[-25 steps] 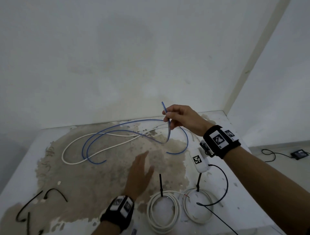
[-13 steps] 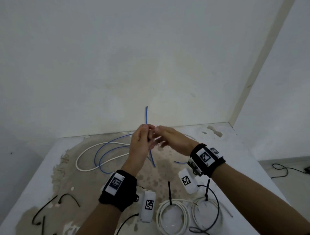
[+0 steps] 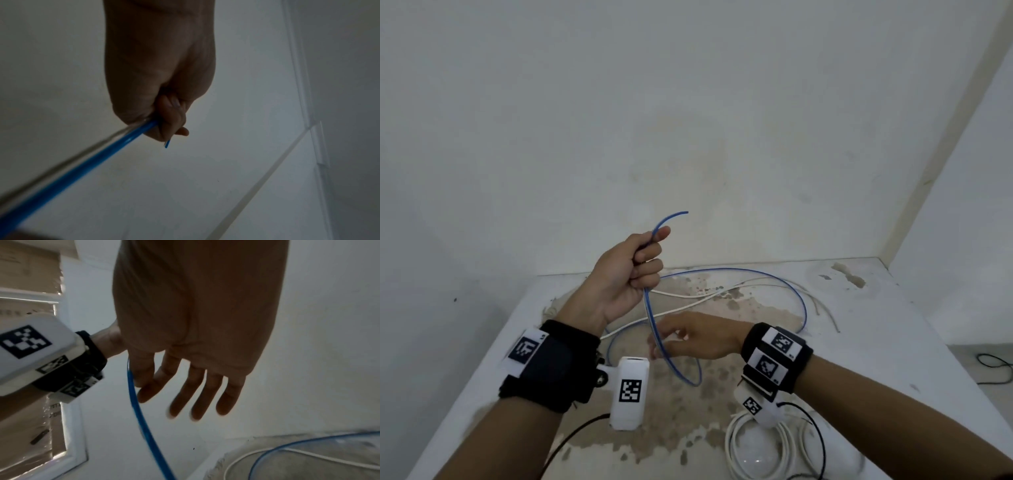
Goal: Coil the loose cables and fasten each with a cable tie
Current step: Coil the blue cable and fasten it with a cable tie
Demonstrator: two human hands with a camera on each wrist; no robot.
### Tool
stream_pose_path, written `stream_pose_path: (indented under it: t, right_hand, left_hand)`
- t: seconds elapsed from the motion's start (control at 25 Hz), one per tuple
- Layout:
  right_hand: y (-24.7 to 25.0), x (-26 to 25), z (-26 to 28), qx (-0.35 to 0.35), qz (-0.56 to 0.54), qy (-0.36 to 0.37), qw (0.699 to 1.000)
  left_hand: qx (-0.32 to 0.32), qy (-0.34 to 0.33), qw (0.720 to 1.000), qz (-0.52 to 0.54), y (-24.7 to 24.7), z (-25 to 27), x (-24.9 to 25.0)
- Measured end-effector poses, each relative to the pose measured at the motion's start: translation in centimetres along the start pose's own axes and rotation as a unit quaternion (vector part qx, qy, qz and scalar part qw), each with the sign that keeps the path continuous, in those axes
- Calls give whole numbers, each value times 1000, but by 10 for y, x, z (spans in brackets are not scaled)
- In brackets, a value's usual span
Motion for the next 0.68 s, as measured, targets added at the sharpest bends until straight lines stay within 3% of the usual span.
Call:
stream_pose_path:
  t: [0.12,0.24,0.4,0.56,0.68]
  right_hand:
    - [3,9,7,-54,-46,-45,996]
    - [28,26,24,-51,77,-137,986]
    - [82,29,25,-5,298,-211,931]
    - [126,16,23,40,426,-243,871]
    - [137,-8,25,109,432,-211,870]
  left_hand:
    - [-2,17,999,-28,23,15,17]
    - [-10,67,993,-94,52,30,27]
    - [-59,112,972,-199,54,38,12]
    - [-57,65,955,-285,46,39,4]
    - [-56,45,938,-338,39,41,-1]
Point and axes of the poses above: each hand's wrist, its own z-axis away from the middle knuckle, its own y-axis out of the back of the hand, x = y × z, the point moved 4 cm from there along -z, towards the middle knuckle, and after that the axes turned 13 degrees about -z, right-handed, at the moved point
